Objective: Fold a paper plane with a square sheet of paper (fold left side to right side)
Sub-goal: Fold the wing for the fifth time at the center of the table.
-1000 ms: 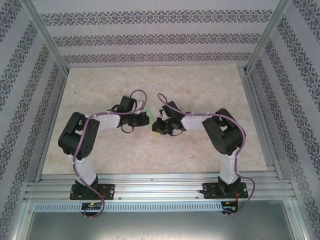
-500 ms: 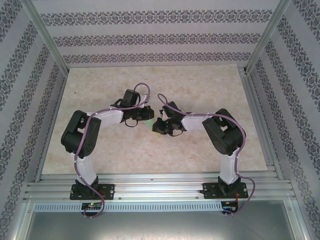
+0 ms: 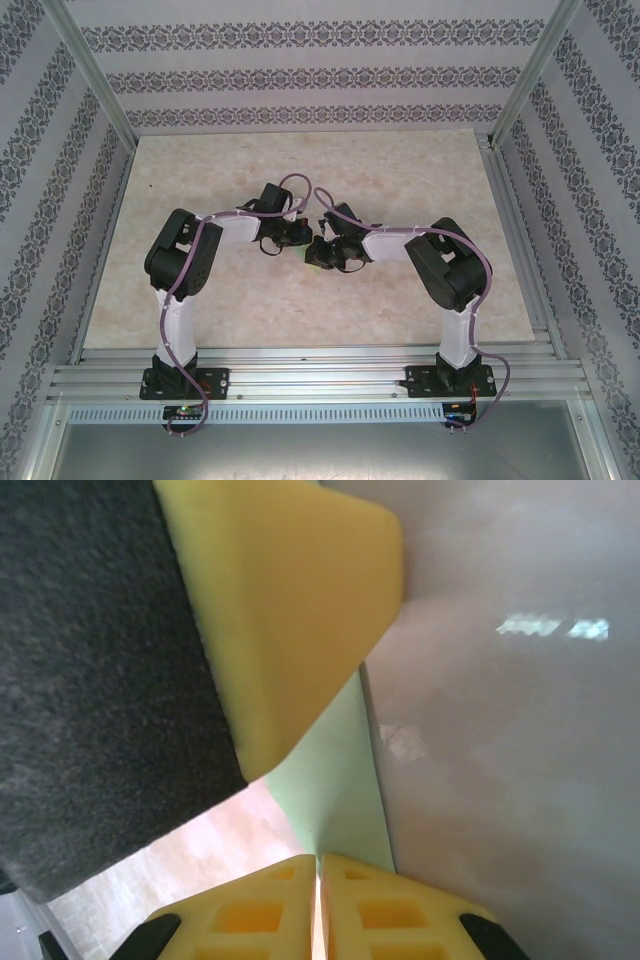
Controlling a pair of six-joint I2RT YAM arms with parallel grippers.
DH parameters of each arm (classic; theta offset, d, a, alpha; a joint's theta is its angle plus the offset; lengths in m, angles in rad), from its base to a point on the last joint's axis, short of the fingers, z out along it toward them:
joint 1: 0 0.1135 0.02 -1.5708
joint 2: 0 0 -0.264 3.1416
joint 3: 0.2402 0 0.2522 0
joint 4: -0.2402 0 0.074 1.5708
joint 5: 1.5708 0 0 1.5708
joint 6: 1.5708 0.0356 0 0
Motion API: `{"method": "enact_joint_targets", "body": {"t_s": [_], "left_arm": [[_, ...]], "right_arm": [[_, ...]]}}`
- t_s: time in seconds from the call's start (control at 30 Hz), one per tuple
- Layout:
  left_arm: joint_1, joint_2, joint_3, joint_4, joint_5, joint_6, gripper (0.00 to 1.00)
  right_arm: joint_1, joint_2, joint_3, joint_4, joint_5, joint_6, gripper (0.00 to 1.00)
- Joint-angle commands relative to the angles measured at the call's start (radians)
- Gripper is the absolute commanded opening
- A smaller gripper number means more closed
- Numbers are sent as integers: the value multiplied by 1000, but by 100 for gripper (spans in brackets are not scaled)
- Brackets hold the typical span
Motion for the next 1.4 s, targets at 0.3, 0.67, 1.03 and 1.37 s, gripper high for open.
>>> {"method": "enact_joint_targets", "body": {"t_s": [0.3,0.67,1.03,1.37], "left_arm": [[10,95,111,-167,-320,168,8],[76,124,199,-190,-326,190,9],[155,201,359,-257,-362,208,10],[206,232,474,-282,-289,199,13]], "right_arm": [[12,39,-64,-219,113,-17,12],[14,29,-76,-212,110,-17,12],[18,20,-86,-204,109,-11,12],[23,-4,-84,-177,93,-18,12]]}}
